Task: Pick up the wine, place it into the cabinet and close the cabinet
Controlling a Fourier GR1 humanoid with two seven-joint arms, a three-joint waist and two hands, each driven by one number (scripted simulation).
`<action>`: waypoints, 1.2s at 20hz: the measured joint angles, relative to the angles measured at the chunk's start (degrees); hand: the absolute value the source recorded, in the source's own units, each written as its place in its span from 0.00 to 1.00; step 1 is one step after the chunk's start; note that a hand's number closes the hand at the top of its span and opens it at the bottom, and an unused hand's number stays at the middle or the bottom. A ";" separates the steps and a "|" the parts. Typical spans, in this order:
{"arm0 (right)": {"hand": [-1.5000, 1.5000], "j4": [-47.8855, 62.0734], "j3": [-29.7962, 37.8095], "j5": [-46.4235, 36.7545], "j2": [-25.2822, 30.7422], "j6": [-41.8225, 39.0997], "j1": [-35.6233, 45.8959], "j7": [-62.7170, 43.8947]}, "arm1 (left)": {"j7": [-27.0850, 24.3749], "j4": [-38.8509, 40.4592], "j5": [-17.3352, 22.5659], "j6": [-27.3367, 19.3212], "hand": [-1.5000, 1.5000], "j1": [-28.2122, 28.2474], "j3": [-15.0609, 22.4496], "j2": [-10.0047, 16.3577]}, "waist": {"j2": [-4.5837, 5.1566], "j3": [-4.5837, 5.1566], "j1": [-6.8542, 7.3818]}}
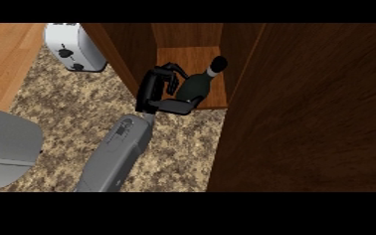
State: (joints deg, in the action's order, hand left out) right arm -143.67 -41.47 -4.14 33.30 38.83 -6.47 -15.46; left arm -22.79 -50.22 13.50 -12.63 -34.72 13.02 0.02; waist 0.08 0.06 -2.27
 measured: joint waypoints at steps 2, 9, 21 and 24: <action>0.00 0.05 -0.07 0.10 0.09 -0.15 -0.04 0.47 | -0.97 3.52 1.98 -0.52 1.00 -2.90 0.32 -0.01 | 0.08 0.01 -0.23; 0.00 0.09 0.76 0.68 0.37 -1.03 0.10 2.00 | -2.79 13.98 6.70 -2.10 1.00 -11.17 0.17 -0.01 | 0.32 0.01 -0.99; 0.00 0.41 1.12 1.87 0.18 -2.38 -1.32 5.21 | -3.00 29.49 9.37 -6.76 1.00 -21.07 0.87 -0.02 | 0.86 -0.02 -2.63; 0.00 0.39 0.91 2.11 0.26 -2.77 -1.62 5.77 | -3.42 32.07 10.86 -6.83 1.00 -22.76 -0.73 -0.01 | 1.06 0.01 -3.15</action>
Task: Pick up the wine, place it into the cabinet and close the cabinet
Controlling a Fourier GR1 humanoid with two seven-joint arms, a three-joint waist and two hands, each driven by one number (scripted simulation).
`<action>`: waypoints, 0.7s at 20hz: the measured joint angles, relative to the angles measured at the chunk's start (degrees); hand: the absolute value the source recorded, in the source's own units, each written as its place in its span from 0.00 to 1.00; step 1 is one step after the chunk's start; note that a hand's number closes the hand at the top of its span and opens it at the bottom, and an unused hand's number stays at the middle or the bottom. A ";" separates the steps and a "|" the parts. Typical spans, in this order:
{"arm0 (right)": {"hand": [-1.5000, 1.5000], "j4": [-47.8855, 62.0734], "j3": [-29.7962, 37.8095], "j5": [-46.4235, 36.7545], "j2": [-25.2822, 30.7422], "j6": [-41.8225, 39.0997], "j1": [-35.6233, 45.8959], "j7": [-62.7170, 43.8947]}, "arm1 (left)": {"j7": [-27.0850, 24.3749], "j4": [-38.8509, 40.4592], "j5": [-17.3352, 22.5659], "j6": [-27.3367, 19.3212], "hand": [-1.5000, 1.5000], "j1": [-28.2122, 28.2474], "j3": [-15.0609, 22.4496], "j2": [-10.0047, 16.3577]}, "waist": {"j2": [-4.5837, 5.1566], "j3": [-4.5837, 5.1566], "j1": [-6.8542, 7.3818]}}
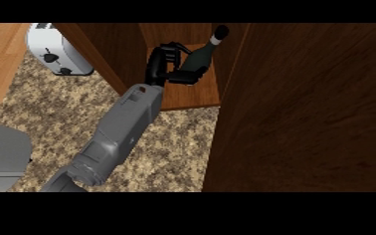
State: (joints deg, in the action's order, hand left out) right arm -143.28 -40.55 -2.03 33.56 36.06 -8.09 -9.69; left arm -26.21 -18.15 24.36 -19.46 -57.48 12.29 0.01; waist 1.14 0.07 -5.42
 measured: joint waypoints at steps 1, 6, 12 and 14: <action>0.00 -0.01 -0.16 0.05 0.14 -0.05 -0.29 0.13 | 0.07 0.92 0.17 0.10 1.00 -0.82 -0.51 0.05 | -0.01 0.01 0.07; 0.00 0.16 -0.55 0.45 0.16 -0.77 -1.03 1.62 | -1.04 5.09 0.93 0.41 1.00 -3.11 -2.61 0.18 | 0.38 0.00 -0.42; 0.00 0.20 -1.02 0.77 0.43 -1.15 -2.11 3.32 | -3.23 8.62 0.75 -0.90 1.00 -4.63 -3.86 1.48 | 0.58 0.02 -1.02; 0.00 0.27 -1.25 0.88 0.44 -1.35 -2.43 3.95 | -3.71 9.63 0.25 -1.70 0.00 -5.49 -3.81 1.93 | 0.68 0.01 -1.21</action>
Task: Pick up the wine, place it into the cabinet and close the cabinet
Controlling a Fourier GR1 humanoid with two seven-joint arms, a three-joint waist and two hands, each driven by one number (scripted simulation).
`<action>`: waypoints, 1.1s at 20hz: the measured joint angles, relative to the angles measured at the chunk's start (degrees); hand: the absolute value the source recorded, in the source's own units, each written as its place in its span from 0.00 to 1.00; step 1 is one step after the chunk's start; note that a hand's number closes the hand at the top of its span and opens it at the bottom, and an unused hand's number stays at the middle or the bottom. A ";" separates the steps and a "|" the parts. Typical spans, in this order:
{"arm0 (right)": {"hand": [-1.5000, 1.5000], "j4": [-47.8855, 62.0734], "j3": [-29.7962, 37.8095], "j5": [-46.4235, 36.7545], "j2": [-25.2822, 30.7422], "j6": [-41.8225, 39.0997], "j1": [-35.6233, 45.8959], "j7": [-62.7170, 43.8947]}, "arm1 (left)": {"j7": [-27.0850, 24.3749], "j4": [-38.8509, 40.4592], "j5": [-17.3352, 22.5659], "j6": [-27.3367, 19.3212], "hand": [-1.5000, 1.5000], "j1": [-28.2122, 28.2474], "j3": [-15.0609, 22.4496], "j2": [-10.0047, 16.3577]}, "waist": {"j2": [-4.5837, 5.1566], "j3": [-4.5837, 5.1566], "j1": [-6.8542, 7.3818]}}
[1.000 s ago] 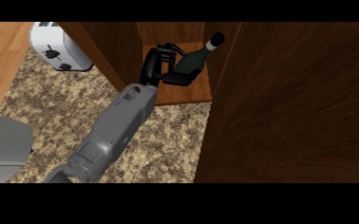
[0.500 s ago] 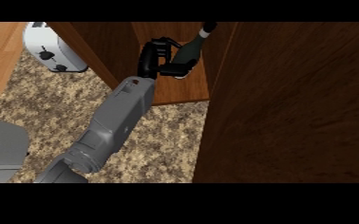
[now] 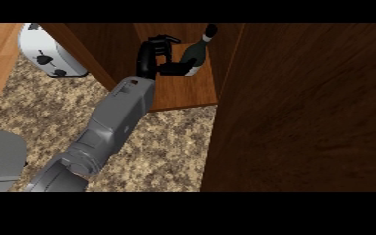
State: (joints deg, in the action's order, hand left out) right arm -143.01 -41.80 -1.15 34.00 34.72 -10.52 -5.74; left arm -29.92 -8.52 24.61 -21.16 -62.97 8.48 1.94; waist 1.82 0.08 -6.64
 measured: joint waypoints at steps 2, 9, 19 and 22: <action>0.00 0.02 -0.12 0.08 0.09 -0.23 0.07 0.41 | -0.39 0.90 -0.56 -0.97 0.00 -0.90 0.17 0.12 | 0.08 0.02 -0.20; 0.00 0.14 -0.80 0.43 0.39 -1.13 -0.45 1.93 | -1.15 3.66 -2.17 -4.65 0.00 -3.15 0.72 1.96 | 0.44 0.03 -1.10; 0.00 0.25 -0.46 0.79 0.48 -1.62 -0.76 3.68 | -3.24 3.36 -1.28 -1.30 0.00 -4.45 -0.87 2.52 | 0.54 0.12 -0.87; 0.00 0.29 -0.19 0.90 0.37 -1.51 -0.83 3.55 | -4.33 2.25 0.02 1.69 1.00 -4.94 -2.36 2.43 | 0.42 0.11 -0.45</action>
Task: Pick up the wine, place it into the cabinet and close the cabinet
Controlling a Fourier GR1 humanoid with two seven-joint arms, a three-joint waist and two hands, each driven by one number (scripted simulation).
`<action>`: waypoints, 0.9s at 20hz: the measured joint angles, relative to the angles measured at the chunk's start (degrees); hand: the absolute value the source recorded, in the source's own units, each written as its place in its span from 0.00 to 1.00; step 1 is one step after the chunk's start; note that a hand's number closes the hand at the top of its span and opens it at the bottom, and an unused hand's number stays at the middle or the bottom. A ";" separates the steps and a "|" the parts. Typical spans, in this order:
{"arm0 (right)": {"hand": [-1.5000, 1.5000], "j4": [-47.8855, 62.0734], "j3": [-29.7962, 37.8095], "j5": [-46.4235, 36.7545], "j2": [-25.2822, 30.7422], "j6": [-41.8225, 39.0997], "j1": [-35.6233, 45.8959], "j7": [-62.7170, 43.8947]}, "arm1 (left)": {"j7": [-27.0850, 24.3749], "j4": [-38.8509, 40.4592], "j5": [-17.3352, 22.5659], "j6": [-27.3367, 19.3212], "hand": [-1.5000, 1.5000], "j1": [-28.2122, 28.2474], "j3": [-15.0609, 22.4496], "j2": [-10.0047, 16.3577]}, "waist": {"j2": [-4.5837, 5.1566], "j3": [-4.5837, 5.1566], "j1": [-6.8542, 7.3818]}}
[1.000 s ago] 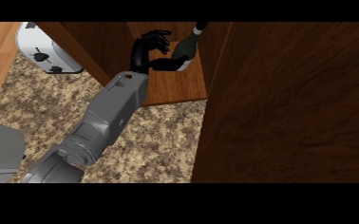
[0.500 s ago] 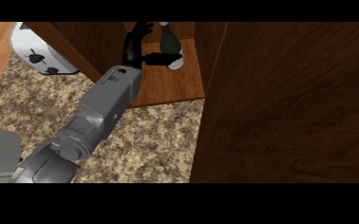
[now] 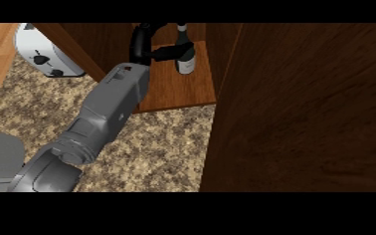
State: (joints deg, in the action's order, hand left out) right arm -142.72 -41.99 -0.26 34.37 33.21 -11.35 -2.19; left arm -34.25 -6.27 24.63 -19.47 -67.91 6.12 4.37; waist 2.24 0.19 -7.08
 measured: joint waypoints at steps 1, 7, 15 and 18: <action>0.00 -0.02 0.00 0.02 0.10 -0.05 -0.01 -0.01 | -0.41 -0.33 0.43 1.08 1.00 -0.10 -0.49 -0.02 | -0.04 0.01 0.08; 0.00 -0.34 0.82 0.13 1.47 0.02 -1.37 0.46 | -2.46 -2.14 1.99 7.75 0.00 -0.79 -2.33 -1.38 | -0.68 -0.05 1.10; 0.00 -0.79 2.32 0.29 2.52 0.63 -2.54 -0.44 | -0.91 -3.08 2.41 12.97 0.00 -2.51 -3.27 -2.71 | -1.50 -0.12 3.25; 0.00 -0.91 2.01 0.25 2.90 1.09 -3.94 -0.05 | -0.07 -3.69 2.77 13.51 0.00 -2.48 -3.51 -3.08 | -1.83 -0.14 3.66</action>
State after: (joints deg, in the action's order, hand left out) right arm -143.63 -39.98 -0.01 37.27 34.30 -15.30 -2.24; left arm -34.32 -9.96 27.39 -5.96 -70.39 2.61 1.29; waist 0.42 0.05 -3.42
